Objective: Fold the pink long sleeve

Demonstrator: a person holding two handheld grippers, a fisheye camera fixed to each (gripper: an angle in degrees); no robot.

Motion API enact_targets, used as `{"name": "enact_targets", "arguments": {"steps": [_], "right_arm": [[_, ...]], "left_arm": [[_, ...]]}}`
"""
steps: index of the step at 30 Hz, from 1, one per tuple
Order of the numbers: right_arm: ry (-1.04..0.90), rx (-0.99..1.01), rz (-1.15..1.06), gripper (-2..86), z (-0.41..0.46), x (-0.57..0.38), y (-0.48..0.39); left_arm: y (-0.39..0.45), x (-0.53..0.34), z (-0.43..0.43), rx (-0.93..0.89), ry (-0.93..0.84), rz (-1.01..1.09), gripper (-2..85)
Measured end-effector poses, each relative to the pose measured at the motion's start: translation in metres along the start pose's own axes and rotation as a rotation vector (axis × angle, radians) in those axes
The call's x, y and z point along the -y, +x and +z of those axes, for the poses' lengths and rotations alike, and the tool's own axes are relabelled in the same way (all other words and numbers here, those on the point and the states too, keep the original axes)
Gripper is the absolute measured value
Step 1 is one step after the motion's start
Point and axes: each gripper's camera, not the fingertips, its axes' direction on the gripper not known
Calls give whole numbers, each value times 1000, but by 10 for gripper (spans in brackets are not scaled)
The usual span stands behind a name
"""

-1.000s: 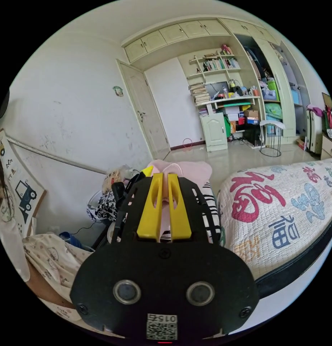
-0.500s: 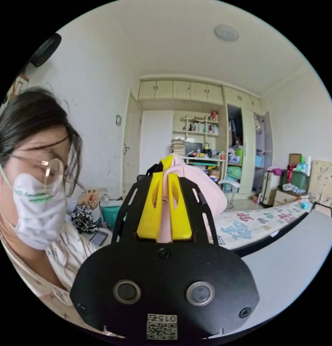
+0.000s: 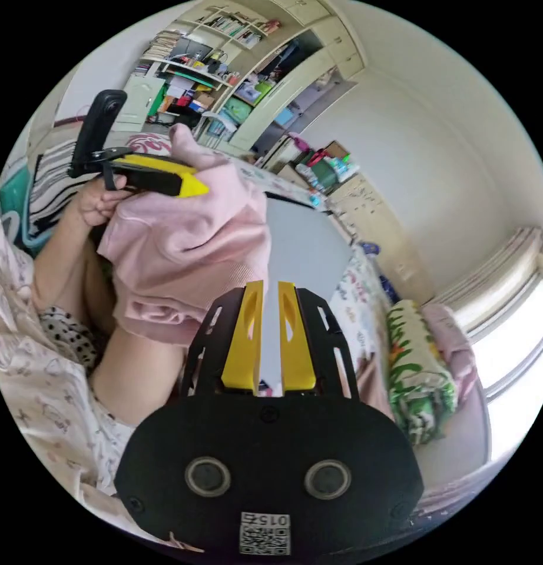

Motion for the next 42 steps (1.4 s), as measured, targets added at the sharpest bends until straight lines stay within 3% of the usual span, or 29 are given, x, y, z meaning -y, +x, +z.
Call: {"name": "enact_targets", "arguments": {"steps": [3,11,14,20,30,39,42], "right_arm": [[82,-147,-8,37,-22,16,-31],[445,289,-7,69,-74,144,-139],[486,300,-78,109,-80,229,-216],[313,292,-293,144,-54,391,-373],[2,348,-424,112,-62,547,-502],[107,309,-413,63,-169,605,-552],[201,356,-237,56,-228,600,-495]], "left_arm": [[-10,-27,-19,34,56,-70,6],[-46,-107,-32,-22,205,-285,7],[-59,-117,-34,-38,202,-303,6],[-87,-133,-50,0,210,-318,1],[-134,-143,-64,-24,184,-306,-3],[-162,-143,-83,6,166,-323,-2],[-176,-156,-134,109,373,-404,2]]}}
